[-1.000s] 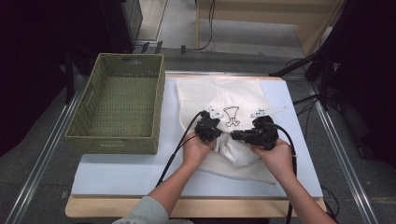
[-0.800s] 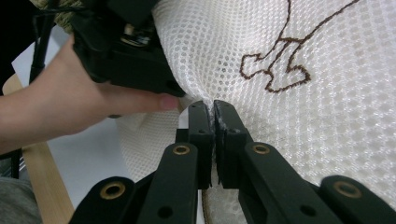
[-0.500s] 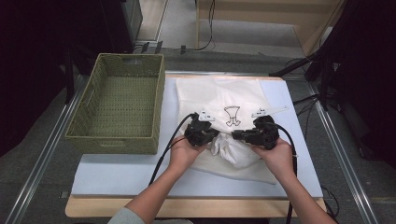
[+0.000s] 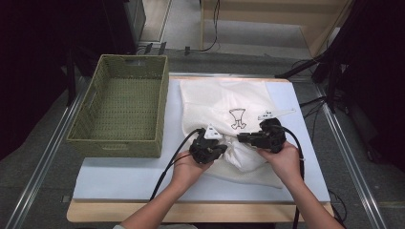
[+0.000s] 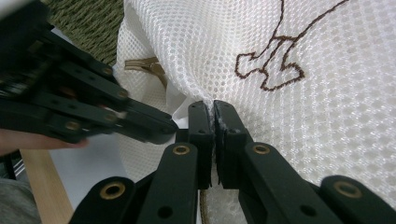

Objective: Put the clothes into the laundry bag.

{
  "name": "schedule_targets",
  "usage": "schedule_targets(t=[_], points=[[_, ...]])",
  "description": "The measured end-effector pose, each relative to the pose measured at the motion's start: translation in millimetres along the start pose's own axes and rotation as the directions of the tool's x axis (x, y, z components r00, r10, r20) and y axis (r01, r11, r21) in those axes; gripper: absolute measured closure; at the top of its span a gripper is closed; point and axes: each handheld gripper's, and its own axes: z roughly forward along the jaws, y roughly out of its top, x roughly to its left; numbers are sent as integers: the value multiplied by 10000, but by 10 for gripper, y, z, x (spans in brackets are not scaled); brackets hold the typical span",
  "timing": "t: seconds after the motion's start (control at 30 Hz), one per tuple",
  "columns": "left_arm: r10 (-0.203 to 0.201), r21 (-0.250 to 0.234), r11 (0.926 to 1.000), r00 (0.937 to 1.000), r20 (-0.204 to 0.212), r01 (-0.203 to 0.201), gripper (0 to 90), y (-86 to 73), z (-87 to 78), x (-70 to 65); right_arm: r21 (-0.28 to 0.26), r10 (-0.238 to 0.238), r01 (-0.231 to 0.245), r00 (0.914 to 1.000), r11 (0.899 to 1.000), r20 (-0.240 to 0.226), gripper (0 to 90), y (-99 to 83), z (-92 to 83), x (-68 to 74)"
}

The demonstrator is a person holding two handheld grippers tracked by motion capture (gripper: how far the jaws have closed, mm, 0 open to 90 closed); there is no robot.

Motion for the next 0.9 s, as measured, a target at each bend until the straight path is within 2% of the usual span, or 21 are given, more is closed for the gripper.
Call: schedule_targets(t=[0.1,0.2,0.23,0.3,0.43,0.5,0.6,0.67,0.77,0.9], points=[[-258,90,9996,9992,-305,261,900,-16,144,71,-12,-41,41,10000,10000,12,877,1,5,8],[-515,-25,9987,9946,-899,515,900,12,229,152,16,34,-34,10000,10000,-16,877,5,26,12],[-515,-103,9987,9932,-1040,507,900,26,247,181,24,31,-31,10000,10000,-24,877,7,31,15],[-744,-86,9972,9899,-1204,739,900,66,282,228,-2,-39,39,10000,10000,-16,877,10,40,18],[-636,-111,9980,9842,-1653,626,900,179,339,268,-24,55,-55,10000,10000,-55,877,31,66,20],[-756,-178,9971,9795,-1867,735,900,236,356,316,-32,117,-118,9999,9999,-79,878,52,86,22],[-1104,-768,9924,9713,-2109,961,900,272,352,382,-6,18,-18,9999,10000,-135,880,67,109,42],[-1320,-729,9901,9714,-1974,1197,900,259,395,427,-10,0,0,9999,10000,-124,880,70,118,46],[-1286,-354,9916,9760,-1758,1243,900,225,439,467,106,-13,14,10000,9999,-63,880,68,145,29],[-1433,-349,9895,9834,-1113,1402,900,215,307,450,88,50,-49,10000,9999,-41,880,60,123,9]])
